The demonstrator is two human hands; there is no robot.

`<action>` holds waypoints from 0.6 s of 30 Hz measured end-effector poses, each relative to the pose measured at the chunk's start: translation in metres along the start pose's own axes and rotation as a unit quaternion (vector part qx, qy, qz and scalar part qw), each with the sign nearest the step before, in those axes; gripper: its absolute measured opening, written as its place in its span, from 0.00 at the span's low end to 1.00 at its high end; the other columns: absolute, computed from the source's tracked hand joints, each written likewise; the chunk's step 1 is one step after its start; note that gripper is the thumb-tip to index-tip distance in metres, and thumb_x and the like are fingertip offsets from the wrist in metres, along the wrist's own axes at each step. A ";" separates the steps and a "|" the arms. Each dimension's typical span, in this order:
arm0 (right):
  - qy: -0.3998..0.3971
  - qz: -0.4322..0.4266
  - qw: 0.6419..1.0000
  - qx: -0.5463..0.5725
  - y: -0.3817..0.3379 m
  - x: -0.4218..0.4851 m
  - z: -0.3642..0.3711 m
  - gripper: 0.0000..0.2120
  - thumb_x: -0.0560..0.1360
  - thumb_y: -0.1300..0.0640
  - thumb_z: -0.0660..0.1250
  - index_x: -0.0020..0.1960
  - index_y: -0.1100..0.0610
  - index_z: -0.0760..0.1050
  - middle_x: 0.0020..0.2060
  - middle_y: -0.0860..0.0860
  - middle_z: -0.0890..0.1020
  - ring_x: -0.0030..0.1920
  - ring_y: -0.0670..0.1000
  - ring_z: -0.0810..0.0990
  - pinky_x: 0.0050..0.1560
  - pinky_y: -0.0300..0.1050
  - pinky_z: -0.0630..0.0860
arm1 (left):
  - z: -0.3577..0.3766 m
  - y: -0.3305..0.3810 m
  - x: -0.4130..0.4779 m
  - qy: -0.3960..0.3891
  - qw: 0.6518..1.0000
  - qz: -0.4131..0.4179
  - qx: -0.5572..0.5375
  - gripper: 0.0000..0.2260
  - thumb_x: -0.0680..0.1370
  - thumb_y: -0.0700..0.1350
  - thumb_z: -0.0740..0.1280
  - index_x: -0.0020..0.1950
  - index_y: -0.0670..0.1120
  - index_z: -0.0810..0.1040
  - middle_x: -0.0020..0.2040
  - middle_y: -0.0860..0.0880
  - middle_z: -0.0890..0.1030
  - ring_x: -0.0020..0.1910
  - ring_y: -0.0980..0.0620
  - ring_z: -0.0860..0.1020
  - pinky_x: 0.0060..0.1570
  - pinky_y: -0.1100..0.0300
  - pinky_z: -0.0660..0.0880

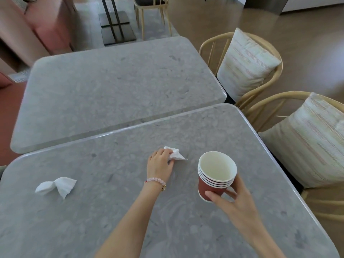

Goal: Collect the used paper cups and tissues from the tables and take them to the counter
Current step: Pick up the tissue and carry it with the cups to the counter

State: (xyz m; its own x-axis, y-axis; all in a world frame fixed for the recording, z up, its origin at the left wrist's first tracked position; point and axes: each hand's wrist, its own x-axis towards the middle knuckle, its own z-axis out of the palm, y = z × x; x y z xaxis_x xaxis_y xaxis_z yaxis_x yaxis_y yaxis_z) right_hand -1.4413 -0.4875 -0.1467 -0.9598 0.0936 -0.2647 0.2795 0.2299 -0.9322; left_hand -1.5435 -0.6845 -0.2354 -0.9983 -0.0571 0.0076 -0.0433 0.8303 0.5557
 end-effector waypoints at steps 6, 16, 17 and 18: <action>-0.016 0.001 1.000 0.007 -0.001 -0.008 0.006 0.29 0.62 0.56 0.79 0.54 0.34 0.70 0.50 0.28 0.78 0.50 0.32 0.78 0.48 0.37 0.73 | -0.016 -0.010 -0.033 0.044 0.998 -0.015 -0.047 0.04 0.74 0.40 0.67 0.48 0.44 0.80 0.47 0.48 0.81 0.47 0.44 0.77 0.45 0.51 0.72; -0.063 -0.024 0.998 0.003 0.000 -0.049 0.019 0.29 0.62 0.57 0.78 0.54 0.36 0.70 0.49 0.30 0.80 0.49 0.33 0.79 0.42 0.27 0.74 | -0.050 -0.031 -0.156 0.088 0.994 -0.037 -0.054 0.05 0.69 0.39 0.74 0.41 0.47 0.80 0.38 0.52 0.81 0.37 0.50 0.78 0.35 0.60 0.69; -0.070 -0.025 0.997 0.002 0.001 -0.054 0.021 0.29 0.63 0.58 0.78 0.54 0.36 0.70 0.48 0.30 0.80 0.49 0.33 0.79 0.41 0.26 0.73 | -0.050 -0.033 -0.169 0.090 0.994 -0.040 -0.052 0.06 0.68 0.39 0.74 0.40 0.47 0.80 0.38 0.52 0.81 0.36 0.50 0.78 0.35 0.60 0.70; -0.076 -0.025 0.997 0.001 0.001 -0.058 0.022 0.29 0.63 0.59 0.78 0.54 0.36 0.70 0.48 0.32 0.80 0.48 0.34 0.79 0.41 0.26 0.74 | -0.051 -0.035 -0.181 0.091 0.993 -0.046 -0.052 0.06 0.68 0.38 0.75 0.40 0.46 0.80 0.38 0.52 0.81 0.36 0.49 0.78 0.35 0.60 0.70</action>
State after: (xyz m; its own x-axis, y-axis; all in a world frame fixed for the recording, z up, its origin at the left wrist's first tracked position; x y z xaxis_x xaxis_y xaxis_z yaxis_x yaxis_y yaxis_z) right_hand -1.3859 -0.5137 -0.1381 -0.9656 -0.0664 -0.2514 0.2305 0.2286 -0.9458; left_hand -1.3597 -0.7316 -0.2138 -0.9665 -0.2375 0.0972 -0.1211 0.7561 0.6432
